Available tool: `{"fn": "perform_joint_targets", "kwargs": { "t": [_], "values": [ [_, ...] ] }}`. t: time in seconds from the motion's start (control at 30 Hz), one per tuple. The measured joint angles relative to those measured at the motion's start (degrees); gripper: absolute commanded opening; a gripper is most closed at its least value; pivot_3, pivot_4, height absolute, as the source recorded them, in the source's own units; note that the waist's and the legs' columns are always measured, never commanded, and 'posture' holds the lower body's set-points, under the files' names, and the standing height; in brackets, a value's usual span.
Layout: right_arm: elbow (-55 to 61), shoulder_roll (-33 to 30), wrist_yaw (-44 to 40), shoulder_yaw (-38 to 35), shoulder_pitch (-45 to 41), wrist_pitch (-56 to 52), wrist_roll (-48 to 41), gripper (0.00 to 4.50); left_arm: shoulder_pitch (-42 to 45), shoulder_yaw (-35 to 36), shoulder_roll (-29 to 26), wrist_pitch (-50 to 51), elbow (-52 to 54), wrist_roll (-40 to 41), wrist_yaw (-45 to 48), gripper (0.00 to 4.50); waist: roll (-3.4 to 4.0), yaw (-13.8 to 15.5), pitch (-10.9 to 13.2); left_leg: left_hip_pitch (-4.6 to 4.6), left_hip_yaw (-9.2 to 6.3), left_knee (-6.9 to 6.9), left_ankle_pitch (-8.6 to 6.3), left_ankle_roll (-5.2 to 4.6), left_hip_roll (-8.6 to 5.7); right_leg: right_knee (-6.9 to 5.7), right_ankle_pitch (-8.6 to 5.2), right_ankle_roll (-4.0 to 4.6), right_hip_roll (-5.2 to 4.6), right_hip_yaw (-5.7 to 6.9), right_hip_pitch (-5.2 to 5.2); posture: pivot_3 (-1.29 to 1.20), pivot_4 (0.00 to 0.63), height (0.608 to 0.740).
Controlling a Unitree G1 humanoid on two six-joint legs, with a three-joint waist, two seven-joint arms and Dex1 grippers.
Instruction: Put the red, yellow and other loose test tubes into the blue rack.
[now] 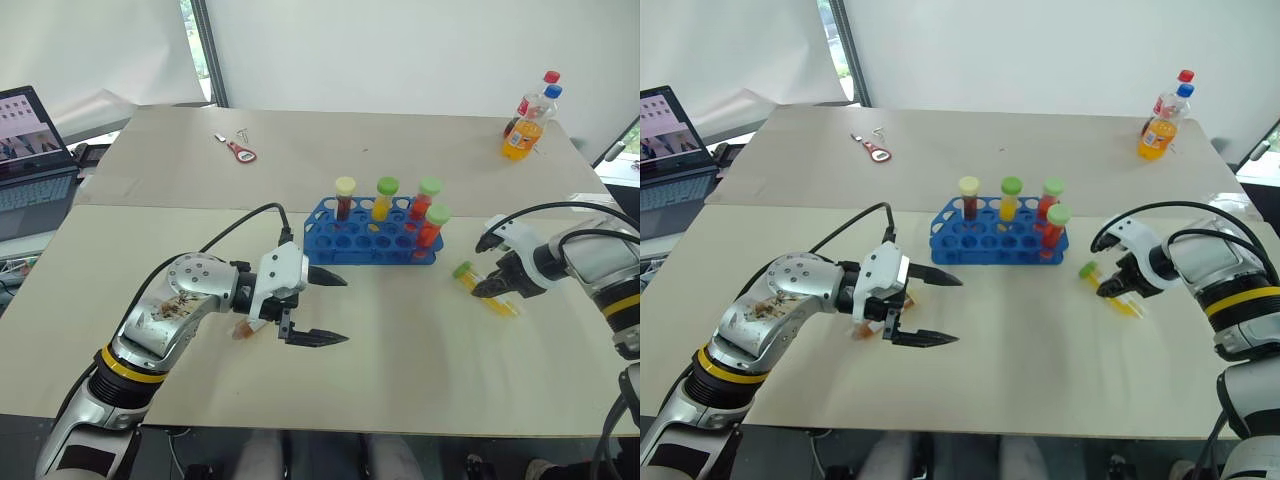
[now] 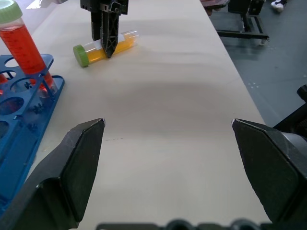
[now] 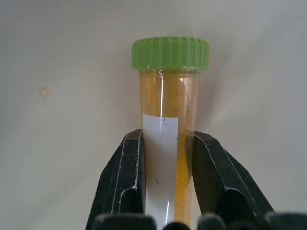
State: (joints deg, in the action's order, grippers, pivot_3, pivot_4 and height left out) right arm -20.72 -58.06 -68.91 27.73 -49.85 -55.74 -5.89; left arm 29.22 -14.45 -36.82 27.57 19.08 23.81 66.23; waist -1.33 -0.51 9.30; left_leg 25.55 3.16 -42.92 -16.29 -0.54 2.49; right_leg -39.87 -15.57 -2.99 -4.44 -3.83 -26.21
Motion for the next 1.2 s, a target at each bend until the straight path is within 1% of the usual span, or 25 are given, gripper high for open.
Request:
{"fn": "perform_joint_targets", "kwargs": {
  "t": [0.07,0.17,0.2,0.23,0.27,0.3,0.33,0.37,0.43,0.47,0.5,0.57,0.63,0.67,0.77,0.87,1.0,1.2],
  "values": [
    [4.68,-2.09,-1.08,-2.06,2.12,-1.43,-1.17,0.98,-0.34,0.56,-0.29,0.0,-0.58,-0.18,-0.35,4.5,0.02,0.16,0.01,0.01,-0.02,0.01,0.0,0.0,0.0,-0.01,0.0,0.0,0.0,0.0,-0.01,0.0,0.15,0.676],
    [15.69,-5.76,-2.21,-9.0,6.4,-6.15,-6.17,0.98,-1.37,3.35,-2.17,0.1,-2.39,-0.19,-0.99,4.5,0.03,0.24,0.02,0.01,-0.09,0.01,-0.01,-0.02,0.03,-0.03,0.0,0.0,0.01,0.01,-0.03,0.0,0.15,0.676],
    [19.03,-5.96,-2.14,-11.51,7.72,-7.78,-7.81,0.98,-1.67,4.34,-2.39,0.1,-2.61,-0.18,-1.33,4.5,0.03,0.23,0.02,0.0,-0.12,0.01,-0.01,-0.02,0.04,-0.03,0.0,0.0,0.02,0.02,-0.03,0.0,0.15,0.676],
    [24.34,-5.69,-1.51,-15.77,10.23,-10.11,-10.4,0.98,-1.99,5.4,-2.48,0.1,-2.99,-0.16,-1.97,4.5,0.03,0.2,0.02,-0.02,-0.13,0.01,-0.01,-0.02,0.05,-0.05,0.0,0.0,0.02,0.02,-0.01,0.0,0.15,0.676],
    [29.09,-3.95,-0.28,-19.69,12.25,-12.13,-12.65,0.98,-2.45,6.42,-2.55,0.06,-3.68,-0.21,-2.6,4.5,0.02,0.09,0.01,-0.04,-0.16,0.0,-0.01,-0.02,0.06,-0.07,0.0,0.0,0.04,0.03,0.02,0.0,0.15,0.676],
    [32.21,-1.7,1.25,-22.35,13.41,-13.63,-14.31,0.98,-2.62,6.99,-2.55,-0.04,-4.4,-0.32,-3.19,4.5,0.02,-0.04,0.01,-0.05,-0.18,-0.04,-0.01,-0.02,0.06,-0.11,0.0,0.0,0.05,0.03,0.03,0.0,0.15,0.676],
    [36.44,2.65,3.88,-26.22,15.22,-15.13,-16.37,0.98,-2.87,7.6,-2.37,-0.58,-5.1,-0.58,-4.08,4.5,0.0,-0.13,0.01,-0.04,-0.19,-0.06,0.0,0.0,0.04,-0.14,0.0,0.0,0.04,0.04,0.04,0.0,0.15,0.676],
    [37.76,4.26,4.83,-27.0,15.76,-15.52,-17.1,0.98,-2.97,7.82,-2.27,-1.02,-5.33,-0.75,-4.37,4.5,0.0,-0.13,0.02,-0.04,-0.2,-0.06,0.01,0.01,0.02,-0.17,0.0,0.0,0.02,0.04,0.04,0.0,0.15,0.676],
    [42.65,12.81,10.91,-31.71,18.5,-14.83,-18.96,0.98,-3.4,9.03,-2.01,-2.18,-6.23,-1.13,-5.53,4.5,-0.01,-0.08,0.01,-0.03,-0.19,-0.05,0.01,0.02,-0.01,-0.21,0.0,0.0,0.0,0.04,0.04,0.0,0.15,0.676],
    [43.97,18.65,14.69,-33.89,19.43,-12.02,-18.96,0.98,-3.93,9.75,-2.19,-2.26,-6.35,-1.15,-5.96,4.5,-0.09,-0.12,-0.04,-0.05,-0.22,-0.04,0.01,0.03,0.01,-0.21,0.0,0.0,0.03,0.05,0.06,0.0,0.15,0.676],
    [45.4,27.97,20.88,-35.99,20.38,-6.4,-18.43,0.98,-4.44,10.47,-2.2,-2.23,-6.61,-1.22,-6.58,4.5,-0.15,-0.31,-0.08,-0.05,-0.24,-0.05,0.03,0.05,0.05,-0.26,0.0,0.0,0.07,0.07,0.03,0.0,0.15,0.676],
    [45.83,36.96,28.6,-35.33,21.56,1.18,-16.92,0.98,-4.45,10.55,-2.16,-2.24,-6.52,-1.2,-6.8,4.5,-0.1,-0.27,-0.04,0.01,-0.21,-0.04,0.06,0.1,0.0,-0.32,0.0,0.0,0.02,0.05,-0.07,0.0,0.15,0.676],
    [44.63,40.49,33.9,-34.89,21.65,9.14,-13.8,0.98,-4.56,10.96,-2.31,-2.19,-6.54,-1.21,-7.01,4.5,-0.1,0.33,-0.04,0.07,-0.21,-0.06,0.07,0.12,-0.05,-0.32,0.01,-0.01,-0.04,0.11,-0.02,0.0,0.15,0.676],
    [43.95,41.45,35.5,-34.83,21.67,12.15,-12.44,0.98,-4.57,11.12,-2.41,-2.16,-6.54,-1.21,-7.12,4.5,-0.1,0.53,-0.05,0.07,-0.2,-0.06,0.07,0.12,-0.06,-0.32,0.01,-0.02,-0.04,0.11,0.02,0.0,0.15,0.676],
    [38.62,45.63,40.61,-32.32,23.29,25.94,-7.05,0.98,-4.49,11.22,-2.63,-1.14,-6.5,-1.2,-7.46,4.5,-0.13,0.58,-0.06,0.06,-0.18,-0.05,0.06,0.11,-0.06,-0.32,0.02,-0.03,-0.02,0.12,0.02,0.0,0.15,0.676],
    [31.9,47.24,43.27,-29.58,24.61,35.46,-3.23,0.98,-4.25,11.21,-2.62,-0.69,-6.3,-1.18,-7.88,4.5,-0.13,0.26,-0.06,0.06,-0.17,-0.04,0.06,0.11,-0.02,-0.33,0.02,-0.02,0.01,0.11,-0.01,0.0,0.15,0.676],
    [26.24,48.83,46.79,-28.72,24.62,43.93,-0.36,0.98,-3.43,11.2,-2.57,0.58,-5.8,-1.09,-8.4,4.5,-0.13,-0.22,-0.06,0.05,-0.19,-0.05,0.07,0.12,-0.01,-0.34,0.01,-0.02,0.02,0.11,-0.02,0.0,0.15,0.676],
    [19.56,50.12,51.07,-28.49,24.3,51.42,2.49,0.98,-3.25,11.19,-2.5,1.69,-3.87,-0.94,-9.04,4.5,-0.13,-0.4,-0.06,0.04,-0.2,-0.05,0.07,0.12,0.01,-0.37,0.02,-0.02,0.03,0.11,-0.02,0.0,0.15,0.676]
  ]
}}
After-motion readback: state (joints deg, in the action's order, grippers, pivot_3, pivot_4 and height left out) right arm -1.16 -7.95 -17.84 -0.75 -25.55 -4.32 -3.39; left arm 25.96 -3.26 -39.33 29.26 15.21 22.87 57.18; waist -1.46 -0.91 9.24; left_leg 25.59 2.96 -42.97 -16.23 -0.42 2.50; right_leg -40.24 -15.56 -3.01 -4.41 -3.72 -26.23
